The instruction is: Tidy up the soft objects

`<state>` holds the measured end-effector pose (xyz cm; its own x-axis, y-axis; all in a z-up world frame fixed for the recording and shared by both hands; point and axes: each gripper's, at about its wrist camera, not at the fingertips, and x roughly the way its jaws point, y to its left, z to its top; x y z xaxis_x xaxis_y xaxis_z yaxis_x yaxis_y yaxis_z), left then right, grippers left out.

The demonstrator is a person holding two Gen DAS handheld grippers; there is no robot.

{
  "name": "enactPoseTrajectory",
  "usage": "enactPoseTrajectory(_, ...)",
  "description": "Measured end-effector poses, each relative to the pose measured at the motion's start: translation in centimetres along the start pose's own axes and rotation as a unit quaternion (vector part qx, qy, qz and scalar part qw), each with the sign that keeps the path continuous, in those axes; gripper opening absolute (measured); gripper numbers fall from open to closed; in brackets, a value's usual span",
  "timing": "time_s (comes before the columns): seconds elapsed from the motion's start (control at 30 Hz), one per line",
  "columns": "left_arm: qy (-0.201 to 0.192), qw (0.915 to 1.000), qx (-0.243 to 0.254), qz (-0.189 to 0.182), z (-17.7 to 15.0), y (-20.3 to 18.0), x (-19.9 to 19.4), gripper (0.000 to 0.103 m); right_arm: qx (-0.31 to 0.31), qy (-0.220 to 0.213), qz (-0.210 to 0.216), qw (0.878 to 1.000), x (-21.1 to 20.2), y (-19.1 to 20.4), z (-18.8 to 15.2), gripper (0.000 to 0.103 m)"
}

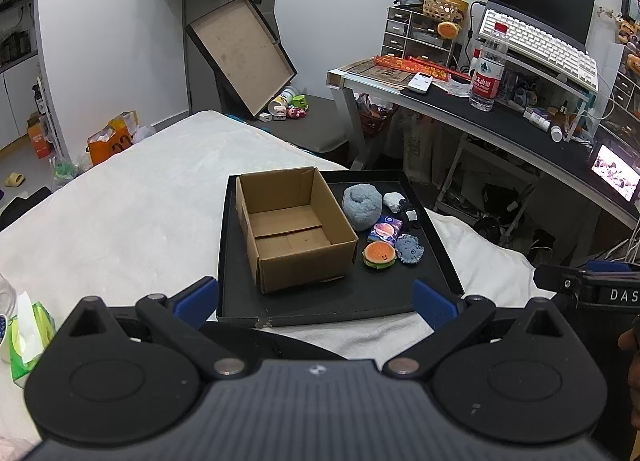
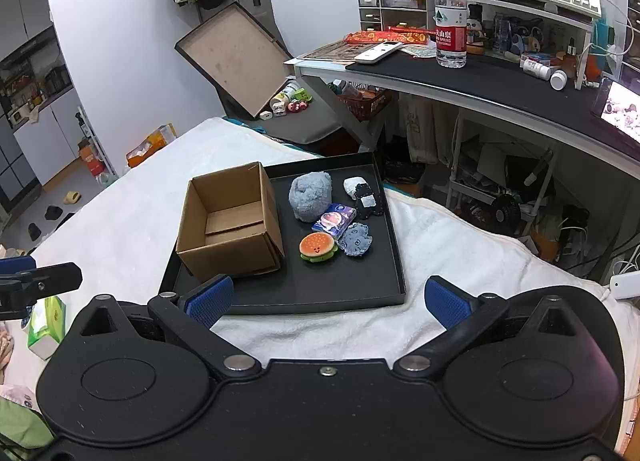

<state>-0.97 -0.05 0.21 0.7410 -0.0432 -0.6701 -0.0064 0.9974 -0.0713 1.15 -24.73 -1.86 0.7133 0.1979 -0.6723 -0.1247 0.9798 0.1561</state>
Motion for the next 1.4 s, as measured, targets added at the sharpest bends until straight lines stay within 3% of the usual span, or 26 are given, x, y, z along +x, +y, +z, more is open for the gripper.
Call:
enactPoseTrajectory(0.53,0.014,0.9999,-0.004,-0.001,1.8,0.5,2.4,0.102,0.000,0.017,-0.002,1.000,2.3,-0.4,2.0,0.103)
enactPoseTrajectory(1.4,0.056,0.9976,-0.039,0.009,5.7,1.7,9.5,0.101,-0.014,0.051,-0.007,0.999,9.1,-1.5,6.4,0.103)
